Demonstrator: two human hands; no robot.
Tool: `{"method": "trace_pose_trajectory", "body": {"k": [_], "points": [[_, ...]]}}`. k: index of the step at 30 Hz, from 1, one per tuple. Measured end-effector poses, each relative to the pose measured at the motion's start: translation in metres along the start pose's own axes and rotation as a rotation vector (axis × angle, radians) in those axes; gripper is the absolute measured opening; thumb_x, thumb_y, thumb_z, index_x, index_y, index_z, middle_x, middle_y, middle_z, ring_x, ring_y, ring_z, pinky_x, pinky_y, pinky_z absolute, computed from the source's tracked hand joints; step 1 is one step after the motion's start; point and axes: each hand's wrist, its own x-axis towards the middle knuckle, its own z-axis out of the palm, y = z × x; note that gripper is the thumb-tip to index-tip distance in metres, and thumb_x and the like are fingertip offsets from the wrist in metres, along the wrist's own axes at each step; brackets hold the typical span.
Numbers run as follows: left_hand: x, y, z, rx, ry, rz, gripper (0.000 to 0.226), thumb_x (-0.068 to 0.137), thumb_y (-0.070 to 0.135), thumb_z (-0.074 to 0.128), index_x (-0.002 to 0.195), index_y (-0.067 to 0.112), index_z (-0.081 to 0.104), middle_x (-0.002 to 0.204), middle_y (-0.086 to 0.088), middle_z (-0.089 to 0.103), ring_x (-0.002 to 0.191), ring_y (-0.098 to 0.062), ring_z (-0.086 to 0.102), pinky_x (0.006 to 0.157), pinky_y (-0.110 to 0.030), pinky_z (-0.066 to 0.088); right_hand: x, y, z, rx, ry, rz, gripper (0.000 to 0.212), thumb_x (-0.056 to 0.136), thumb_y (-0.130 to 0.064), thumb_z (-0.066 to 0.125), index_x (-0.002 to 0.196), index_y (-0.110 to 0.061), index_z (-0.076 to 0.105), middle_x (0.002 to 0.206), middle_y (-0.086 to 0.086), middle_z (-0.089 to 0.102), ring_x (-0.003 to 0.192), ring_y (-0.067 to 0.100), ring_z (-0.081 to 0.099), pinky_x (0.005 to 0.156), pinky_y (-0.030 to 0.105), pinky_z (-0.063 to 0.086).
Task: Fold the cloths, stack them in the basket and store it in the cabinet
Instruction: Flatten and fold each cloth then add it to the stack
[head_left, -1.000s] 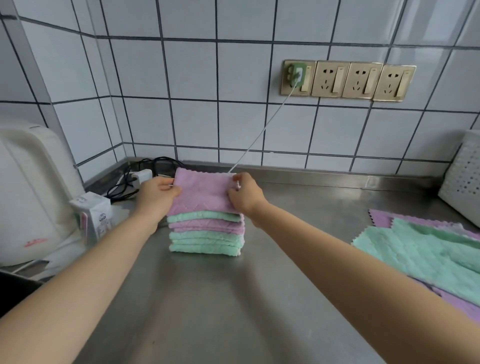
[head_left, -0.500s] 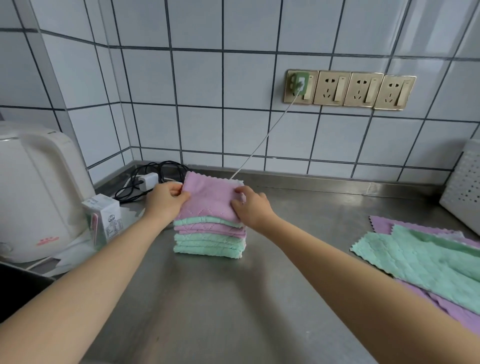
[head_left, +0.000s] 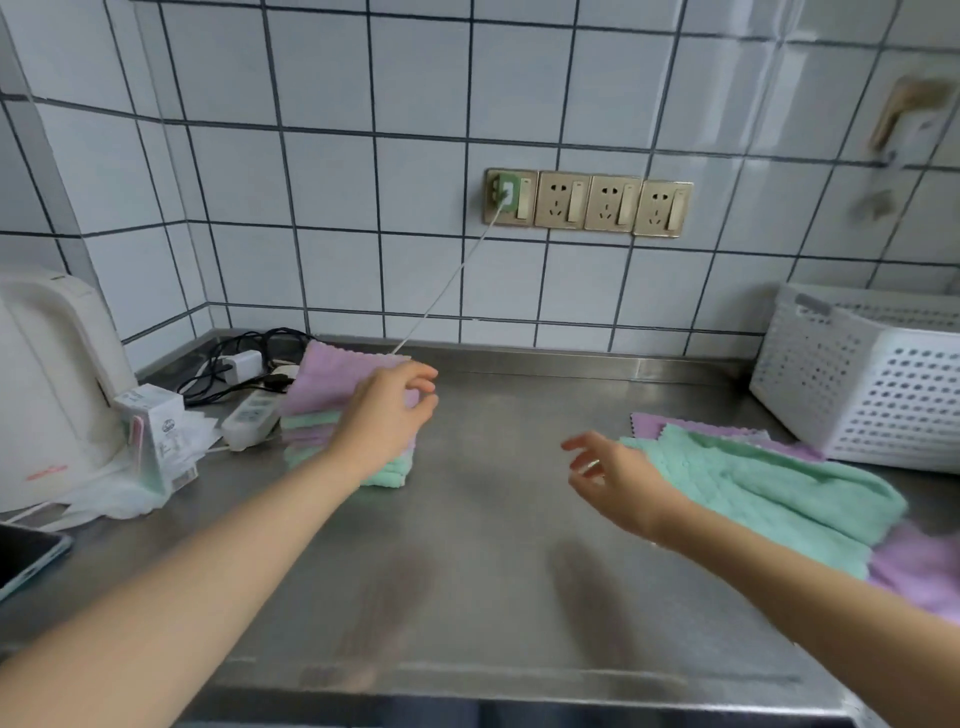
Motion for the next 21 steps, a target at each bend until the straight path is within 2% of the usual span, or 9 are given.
{"method": "trace_pose_trajectory", "body": {"k": [3, 6, 8, 10, 13, 15, 17, 18, 21], "points": [[-0.013, 0.024, 0.043, -0.003, -0.086, 0.036, 0.025, 0.084, 0.018, 0.066, 0.109, 0.021, 0.066, 0.094, 0.01, 0.07, 0.095, -0.013, 0.059, 0.088, -0.029, 0.045, -0.031, 0.046, -0.022, -0.071, 0.029, 0.064, 0.031, 0.088, -0.015, 0.058, 0.119, -0.02, 0.056, 0.101, -0.002, 0.065, 0.086, 0.014, 0.062, 0.075, 0.022, 0.046], [-0.029, 0.051, 0.09, -0.064, -0.193, 0.068, 0.024, 0.084, 0.019, 0.066, 0.108, 0.022, 0.066, 0.092, 0.013, 0.07, 0.099, -0.015, 0.059, 0.092, -0.032, 0.045, -0.06, 0.091, -0.043, -0.165, 0.063, 0.118, 0.028, 0.087, -0.014, 0.059, 0.115, -0.019, 0.06, 0.094, -0.006, 0.063, 0.085, 0.012, 0.061, 0.074, 0.02, 0.043], [-0.036, 0.068, 0.118, -0.077, -0.258, 0.106, 0.023, 0.085, 0.022, 0.065, 0.108, 0.024, 0.066, 0.092, 0.017, 0.068, 0.099, -0.014, 0.058, 0.091, -0.033, 0.045, -0.075, 0.117, -0.055, -0.279, 0.097, 0.116, 0.025, 0.087, -0.015, 0.059, 0.111, -0.018, 0.064, 0.097, -0.006, 0.065, 0.092, 0.016, 0.062, 0.077, 0.023, 0.045], [-0.041, 0.085, 0.14, -0.069, -0.316, 0.144, 0.022, 0.087, 0.023, 0.064, 0.108, 0.023, 0.067, 0.098, 0.016, 0.069, 0.1, -0.012, 0.058, 0.088, -0.028, 0.044, -0.086, 0.141, -0.063, -0.392, 0.087, 0.128, 0.023, 0.089, -0.018, 0.059, 0.111, -0.017, 0.064, 0.106, -0.003, 0.065, 0.098, 0.018, 0.062, 0.082, 0.026, 0.047], [-0.045, 0.107, 0.167, -0.068, -0.411, 0.185, 0.022, 0.087, 0.02, 0.063, 0.109, 0.018, 0.068, 0.107, 0.007, 0.07, 0.104, -0.012, 0.06, 0.093, -0.027, 0.044, -0.096, 0.167, -0.066, -0.555, 0.063, 0.147, 0.022, 0.09, -0.026, 0.059, 0.111, -0.019, 0.063, 0.108, 0.001, 0.061, 0.098, 0.021, 0.061, 0.077, 0.033, 0.051], [-0.049, 0.118, 0.181, -0.047, -0.522, 0.218, 0.026, 0.089, 0.019, 0.062, 0.114, 0.014, 0.066, 0.118, 0.001, 0.067, 0.112, -0.016, 0.058, 0.098, -0.027, 0.041, -0.095, 0.177, -0.063, -0.652, 0.053, 0.153, 0.018, 0.087, -0.027, 0.063, 0.102, -0.018, 0.065, 0.098, 0.003, 0.062, 0.091, 0.024, 0.063, 0.067, 0.037, 0.053], [-0.051, 0.127, 0.196, -0.024, -0.645, 0.244, 0.033, 0.09, 0.019, 0.059, 0.123, 0.013, 0.061, 0.129, -0.003, 0.06, 0.122, -0.018, 0.051, 0.102, -0.026, 0.037, -0.091, 0.183, -0.062, -0.714, 0.062, 0.136, 0.007, 0.08, -0.022, 0.07, 0.085, -0.019, 0.066, 0.079, 0.0, 0.06, 0.075, 0.024, 0.064, 0.053, 0.036, 0.051], [-0.051, 0.131, 0.204, -0.012, -0.691, 0.257, 0.038, 0.09, 0.02, 0.059, 0.127, 0.012, 0.057, 0.133, -0.005, 0.056, 0.126, -0.019, 0.047, 0.105, -0.026, 0.034, -0.088, 0.184, -0.063, -0.724, 0.075, 0.122, 0.008, 0.078, -0.018, 0.071, 0.078, -0.019, 0.064, 0.072, -0.003, 0.056, 0.067, 0.022, 0.062, 0.048, 0.035, 0.049], [-0.053, 0.141, 0.221, 0.019, -0.79, 0.255, 0.053, 0.09, 0.025, 0.059, 0.139, 0.012, 0.042, 0.142, -0.009, 0.045, 0.134, -0.023, 0.037, 0.109, -0.029, 0.028, -0.074, 0.179, -0.07, -0.647, 0.129, 0.136, 0.012, 0.089, -0.012, 0.056, 0.082, -0.022, 0.054, 0.077, -0.005, 0.053, 0.067, 0.02, 0.058, 0.055, 0.035, 0.047]]}}
